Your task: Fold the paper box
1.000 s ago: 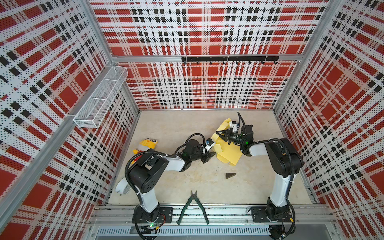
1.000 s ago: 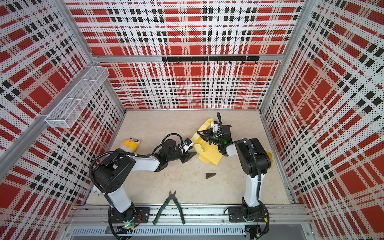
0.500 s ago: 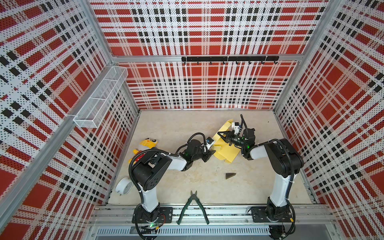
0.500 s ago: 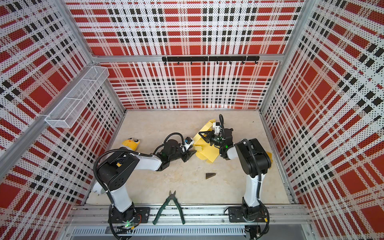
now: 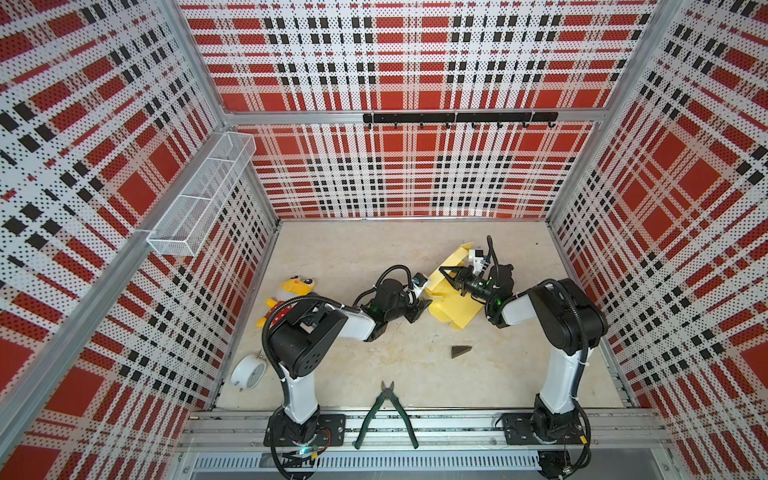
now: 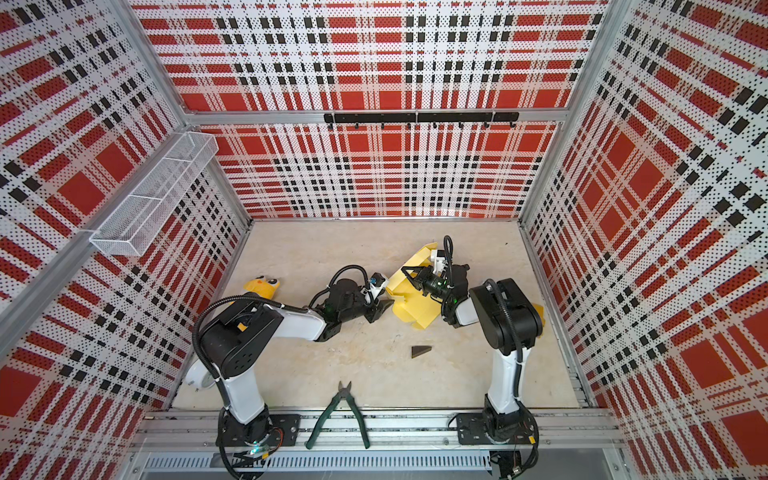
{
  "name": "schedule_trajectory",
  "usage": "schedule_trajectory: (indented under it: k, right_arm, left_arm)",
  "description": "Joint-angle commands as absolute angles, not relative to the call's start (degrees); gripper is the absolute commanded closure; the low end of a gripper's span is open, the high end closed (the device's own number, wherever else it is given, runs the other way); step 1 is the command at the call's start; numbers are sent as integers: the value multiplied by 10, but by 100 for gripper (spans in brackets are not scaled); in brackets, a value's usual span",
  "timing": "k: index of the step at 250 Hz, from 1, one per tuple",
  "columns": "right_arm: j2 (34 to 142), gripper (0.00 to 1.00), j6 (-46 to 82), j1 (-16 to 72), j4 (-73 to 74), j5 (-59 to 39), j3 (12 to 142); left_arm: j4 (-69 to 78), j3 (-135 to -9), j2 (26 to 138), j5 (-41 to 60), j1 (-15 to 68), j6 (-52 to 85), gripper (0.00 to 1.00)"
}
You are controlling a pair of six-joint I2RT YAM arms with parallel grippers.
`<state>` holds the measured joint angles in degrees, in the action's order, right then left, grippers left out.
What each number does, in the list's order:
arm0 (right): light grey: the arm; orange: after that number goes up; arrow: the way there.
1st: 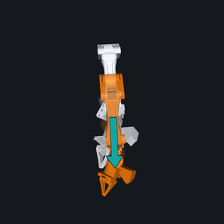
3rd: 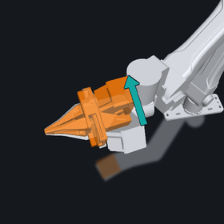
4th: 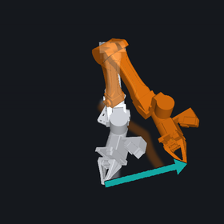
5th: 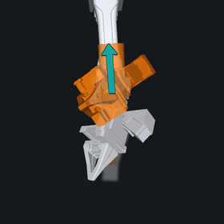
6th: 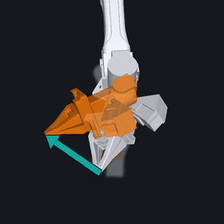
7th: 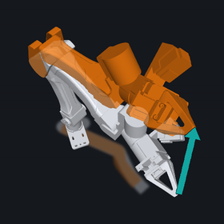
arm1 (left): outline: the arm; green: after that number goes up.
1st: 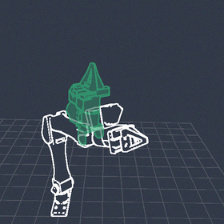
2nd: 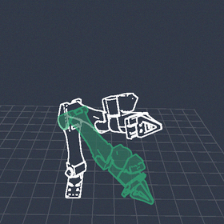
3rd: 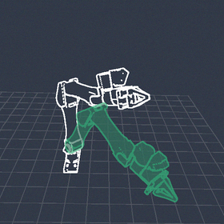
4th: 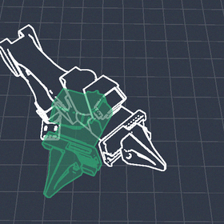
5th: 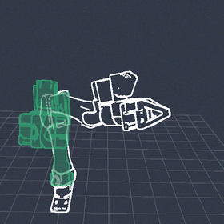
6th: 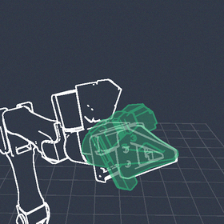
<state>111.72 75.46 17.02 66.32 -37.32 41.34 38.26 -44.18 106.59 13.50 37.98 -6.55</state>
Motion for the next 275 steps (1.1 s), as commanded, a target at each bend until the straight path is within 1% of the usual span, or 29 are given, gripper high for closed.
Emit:
schedule_trajectory:
  k: [1,26,58,128,183,244,275]
  right_arm:
    - [1122,100,764,188,659,-409,387]
    - [1113,100,763,197,660,-407,368]
    - [1097,100,762,213,658,-394,344]
    - [1072,100,767,247,652,-362,328]
    - [1065,100,772,255,662,-347,307]
    - [1064,100,774,261,683,-340,281]
    - [1069,100,772,261,685,-339,274]
  left_arm:
    - [487,-455,1071,145,385,-41,48]
    - [512,-449,1071,142,392,-38,48]
    - [551,-439,1074,140,402,-38,52]
    - [616,-402,1066,126,410,-61,57]
    - [632,-400,1067,100,422,-83,53]
    - [634,-403,1065,95,423,-92,56]
    - [631,-410,1062,87,425,-94,56]
